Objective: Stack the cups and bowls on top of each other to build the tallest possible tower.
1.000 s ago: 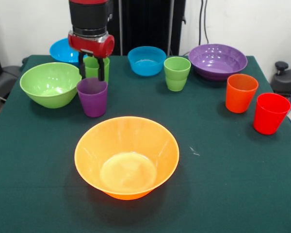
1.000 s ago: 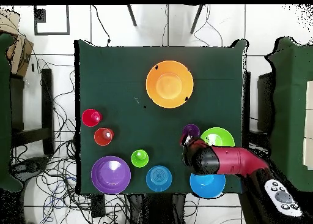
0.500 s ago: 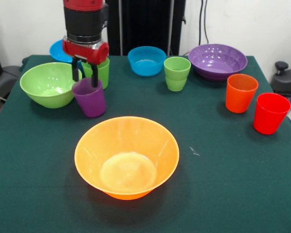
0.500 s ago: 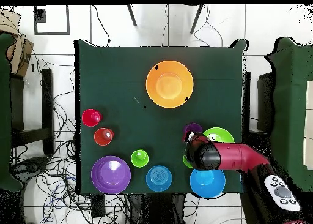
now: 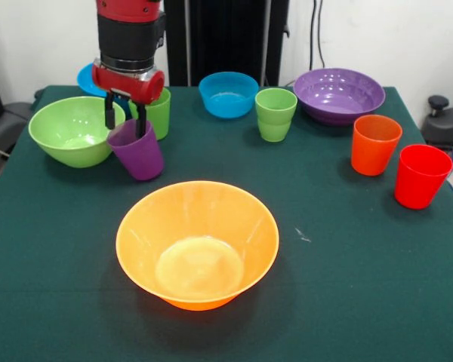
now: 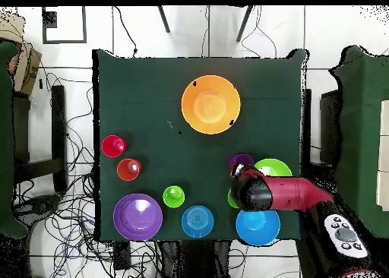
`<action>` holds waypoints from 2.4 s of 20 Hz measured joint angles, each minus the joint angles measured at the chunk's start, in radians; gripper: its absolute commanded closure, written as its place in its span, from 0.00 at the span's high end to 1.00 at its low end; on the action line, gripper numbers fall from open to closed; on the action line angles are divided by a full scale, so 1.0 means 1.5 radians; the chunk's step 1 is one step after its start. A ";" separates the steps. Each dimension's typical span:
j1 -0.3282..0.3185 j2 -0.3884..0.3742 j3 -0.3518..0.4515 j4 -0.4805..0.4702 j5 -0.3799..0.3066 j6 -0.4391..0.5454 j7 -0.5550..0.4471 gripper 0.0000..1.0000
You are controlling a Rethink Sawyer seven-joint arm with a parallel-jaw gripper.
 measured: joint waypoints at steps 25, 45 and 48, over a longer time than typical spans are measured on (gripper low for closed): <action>0.013 0.019 0.005 -0.022 0.001 -0.001 0.000 1.00; 0.052 0.020 0.004 -0.022 0.006 -0.001 0.000 1.00; 0.051 0.020 0.004 -0.022 0.006 -0.001 0.000 1.00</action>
